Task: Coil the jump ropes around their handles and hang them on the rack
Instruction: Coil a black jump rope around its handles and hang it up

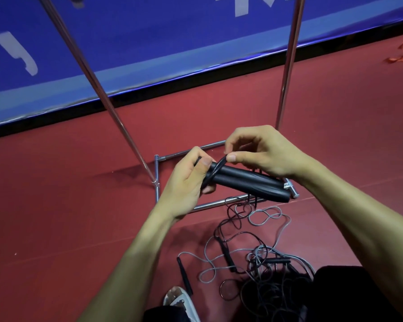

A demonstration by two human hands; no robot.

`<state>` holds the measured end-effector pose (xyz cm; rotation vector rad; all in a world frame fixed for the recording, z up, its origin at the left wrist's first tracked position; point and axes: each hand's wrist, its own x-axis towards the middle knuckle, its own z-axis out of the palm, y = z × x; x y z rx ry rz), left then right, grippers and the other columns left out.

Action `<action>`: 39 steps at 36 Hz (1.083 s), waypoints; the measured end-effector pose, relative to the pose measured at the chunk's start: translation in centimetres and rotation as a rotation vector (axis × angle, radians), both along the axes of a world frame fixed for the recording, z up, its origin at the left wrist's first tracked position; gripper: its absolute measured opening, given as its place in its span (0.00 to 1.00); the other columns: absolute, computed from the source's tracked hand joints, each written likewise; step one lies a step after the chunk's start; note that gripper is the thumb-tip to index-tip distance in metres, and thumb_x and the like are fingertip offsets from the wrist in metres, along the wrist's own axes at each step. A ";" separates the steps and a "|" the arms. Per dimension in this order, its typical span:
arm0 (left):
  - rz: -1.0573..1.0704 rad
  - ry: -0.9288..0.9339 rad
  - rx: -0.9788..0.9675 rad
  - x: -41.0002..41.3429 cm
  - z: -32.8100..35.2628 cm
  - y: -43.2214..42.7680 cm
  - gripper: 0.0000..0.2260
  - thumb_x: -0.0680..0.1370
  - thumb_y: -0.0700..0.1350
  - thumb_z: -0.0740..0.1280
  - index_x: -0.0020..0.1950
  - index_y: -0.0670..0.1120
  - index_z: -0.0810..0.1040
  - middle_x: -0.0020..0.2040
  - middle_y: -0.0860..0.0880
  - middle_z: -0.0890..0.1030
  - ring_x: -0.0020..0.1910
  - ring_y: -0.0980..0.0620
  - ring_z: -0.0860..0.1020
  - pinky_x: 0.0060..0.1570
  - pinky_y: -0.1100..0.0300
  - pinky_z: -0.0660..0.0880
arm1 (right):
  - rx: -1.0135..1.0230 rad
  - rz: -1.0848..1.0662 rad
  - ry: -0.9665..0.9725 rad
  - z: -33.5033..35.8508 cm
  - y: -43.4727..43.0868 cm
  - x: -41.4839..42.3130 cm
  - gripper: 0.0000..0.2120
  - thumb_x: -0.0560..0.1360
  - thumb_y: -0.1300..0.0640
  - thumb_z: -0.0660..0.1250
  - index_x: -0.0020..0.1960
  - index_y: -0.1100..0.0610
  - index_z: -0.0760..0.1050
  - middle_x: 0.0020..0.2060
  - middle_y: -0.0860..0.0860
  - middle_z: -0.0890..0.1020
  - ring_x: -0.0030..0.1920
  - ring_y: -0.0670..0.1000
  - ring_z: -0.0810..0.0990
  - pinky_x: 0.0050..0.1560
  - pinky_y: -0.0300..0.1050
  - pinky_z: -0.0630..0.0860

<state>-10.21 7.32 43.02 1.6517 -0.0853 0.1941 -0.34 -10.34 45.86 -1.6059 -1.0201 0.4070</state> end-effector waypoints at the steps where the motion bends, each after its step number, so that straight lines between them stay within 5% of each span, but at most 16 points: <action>1: -0.010 0.013 -0.029 0.0 0.0 -0.1 0.14 0.80 0.53 0.60 0.44 0.42 0.68 0.31 0.54 0.67 0.28 0.53 0.63 0.28 0.59 0.63 | 0.005 -0.001 0.024 0.0 0.0 0.0 0.06 0.76 0.66 0.69 0.44 0.57 0.76 0.29 0.45 0.76 0.27 0.43 0.69 0.28 0.35 0.66; 4: -0.031 0.051 -0.081 0.0 0.2 -0.1 0.12 0.81 0.49 0.57 0.44 0.41 0.67 0.31 0.55 0.69 0.28 0.55 0.64 0.29 0.63 0.64 | -0.006 0.005 0.052 0.0 0.0 0.1 0.05 0.76 0.65 0.68 0.44 0.56 0.76 0.31 0.53 0.75 0.29 0.46 0.68 0.29 0.39 0.65; 8: -0.042 0.060 0.011 0.0 0.1 0.1 0.14 0.80 0.53 0.60 0.44 0.42 0.67 0.33 0.45 0.67 0.29 0.51 0.63 0.29 0.59 0.64 | -0.028 0.050 0.070 0.5 -0.8 0.4 0.05 0.70 0.61 0.75 0.43 0.57 0.79 0.33 0.48 0.80 0.35 0.44 0.76 0.37 0.41 0.72; 12: 0.019 0.065 0.180 0.1 -0.3 0.6 0.16 0.77 0.59 0.60 0.42 0.48 0.68 0.33 0.42 0.65 0.30 0.43 0.63 0.32 0.53 0.65 | -0.137 0.053 -0.103 1.3 -1.1 0.5 0.12 0.67 0.67 0.77 0.42 0.55 0.79 0.34 0.46 0.79 0.33 0.39 0.75 0.37 0.31 0.71; 14: 0.044 0.051 0.244 0.1 -0.5 0.9 0.16 0.78 0.60 0.59 0.43 0.47 0.68 0.31 0.46 0.66 0.29 0.43 0.63 0.32 0.48 0.64 | -0.196 0.027 -0.197 1.5 -0.9 0.6 0.11 0.68 0.66 0.77 0.41 0.52 0.79 0.35 0.44 0.81 0.35 0.38 0.78 0.40 0.28 0.71; 19: 0.043 0.014 0.274 -0.1 -0.6 0.8 0.16 0.78 0.58 0.58 0.43 0.44 0.67 0.28 0.55 0.67 0.28 0.50 0.64 0.32 0.54 0.63 | -0.284 -0.047 -0.371 1.5 -0.5 0.4 0.07 0.73 0.59 0.74 0.42 0.49 0.78 0.34 0.44 0.80 0.34 0.39 0.78 0.37 0.29 0.69; 24: -0.014 -0.004 0.245 -0.9 -0.1 0.4 0.12 0.79 0.56 0.58 0.42 0.48 0.69 0.29 0.55 0.69 0.28 0.54 0.65 0.32 0.58 0.65 | -0.231 0.010 -0.208 1.5 -0.4 0.5 0.04 0.71 0.52 0.71 0.39 0.47 0.78 0.36 0.52 0.81 0.30 0.48 0.77 0.33 0.45 0.77; 31: -0.067 0.015 0.160 -1.4 0.1 -0.3 0.14 0.78 0.63 0.61 0.42 0.54 0.71 0.32 0.55 0.66 0.31 0.48 0.63 0.35 0.43 0.63 | 0.049 0.074 0.328 -0.1 -0.3 0.8 0.06 0.70 0.58 0.73 0.45 0.51 0.85 0.25 0.50 0.72 0.25 0.47 0.64 0.26 0.37 0.60; 36: -0.058 0.051 0.049 -1.6 0.3 -0.3 0.19 0.75 0.67 0.64 0.43 0.51 0.72 0.33 0.54 0.69 0.30 0.52 0.65 0.34 0.55 0.66 | 0.072 0.141 0.244 0.4 -0.5 0.8 0.09 0.66 0.63 0.74 0.43 0.51 0.86 0.32 0.49 0.81 0.31 0.45 0.73 0.30 0.38 0.68; 39: -0.056 0.072 0.046 -1.7 0.4 -0.3 0.17 0.75 0.65 0.64 0.42 0.51 0.72 0.33 0.54 0.70 0.31 0.54 0.67 0.34 0.58 0.67 | 0.008 0.128 0.169 0.6 -0.5 0.7 0.08 0.63 0.53 0.80 0.41 0.50 0.85 0.33 0.55 0.81 0.32 0.54 0.73 0.32 0.49 0.67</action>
